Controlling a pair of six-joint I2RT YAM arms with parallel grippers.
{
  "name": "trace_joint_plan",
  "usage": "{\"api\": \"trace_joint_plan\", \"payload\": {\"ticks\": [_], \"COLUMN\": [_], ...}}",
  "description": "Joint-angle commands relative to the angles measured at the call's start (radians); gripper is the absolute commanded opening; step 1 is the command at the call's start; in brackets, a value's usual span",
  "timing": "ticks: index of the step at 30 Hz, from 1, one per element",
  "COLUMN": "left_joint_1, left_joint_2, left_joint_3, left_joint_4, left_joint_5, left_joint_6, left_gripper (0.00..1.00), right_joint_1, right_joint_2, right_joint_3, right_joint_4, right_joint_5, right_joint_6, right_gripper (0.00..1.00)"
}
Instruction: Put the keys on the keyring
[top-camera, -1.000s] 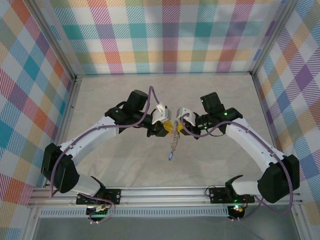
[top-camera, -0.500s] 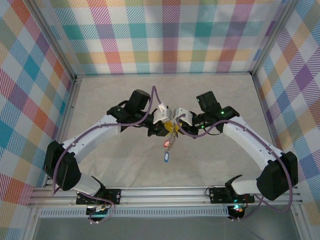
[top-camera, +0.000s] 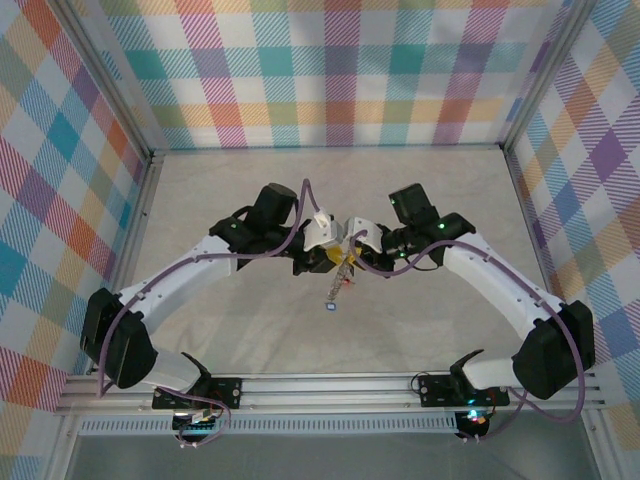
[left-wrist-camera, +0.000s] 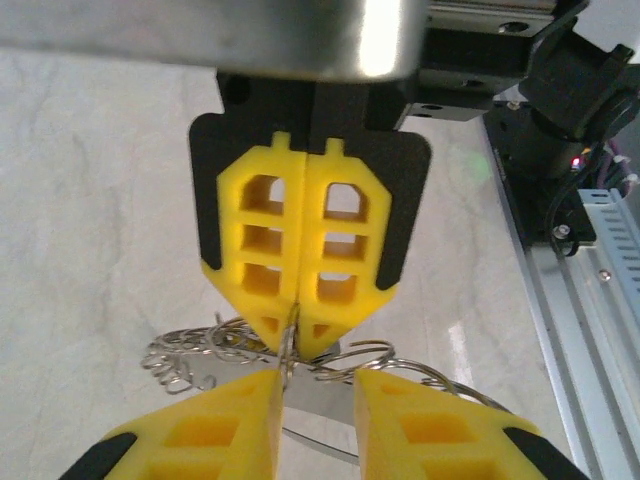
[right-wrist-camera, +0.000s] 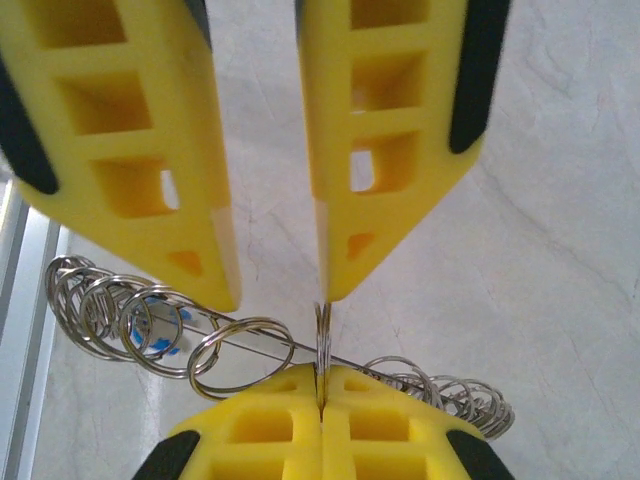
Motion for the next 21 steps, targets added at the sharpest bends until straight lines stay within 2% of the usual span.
{"api": "trace_joint_plan", "payload": {"ticks": [1, 6, 11, 17, 21], "left_joint_1": [-0.007, -0.007, -0.007, -0.019, -0.023], "left_joint_2": [-0.024, -0.048, -0.01, 0.022, 0.041], "left_joint_3": [-0.01, -0.039, -0.013, 0.015, 0.033], "left_joint_4": [0.039, 0.09, 0.053, 0.033, 0.005], "left_joint_5": [-0.035, -0.05, 0.02, 0.049, 0.042], "left_joint_6": [0.01, 0.001, 0.009, 0.016, 0.028], "left_gripper": [0.26, 0.26, 0.26, 0.25, 0.21], "right_joint_1": [0.012, 0.014, 0.02, 0.027, 0.032], "right_joint_2": [0.003, 0.003, 0.0, 0.007, 0.003], "right_joint_3": [0.02, 0.021, 0.032, 0.039, 0.032], "right_joint_4": [0.017, 0.019, 0.04, 0.041, 0.056], "right_joint_5": [-0.057, -0.056, -0.062, -0.057, -0.058], "right_joint_6": [-0.01, -0.008, -0.001, -0.004, 0.004], "right_gripper": [0.0, 0.0, 0.0, 0.0, 0.0]}}
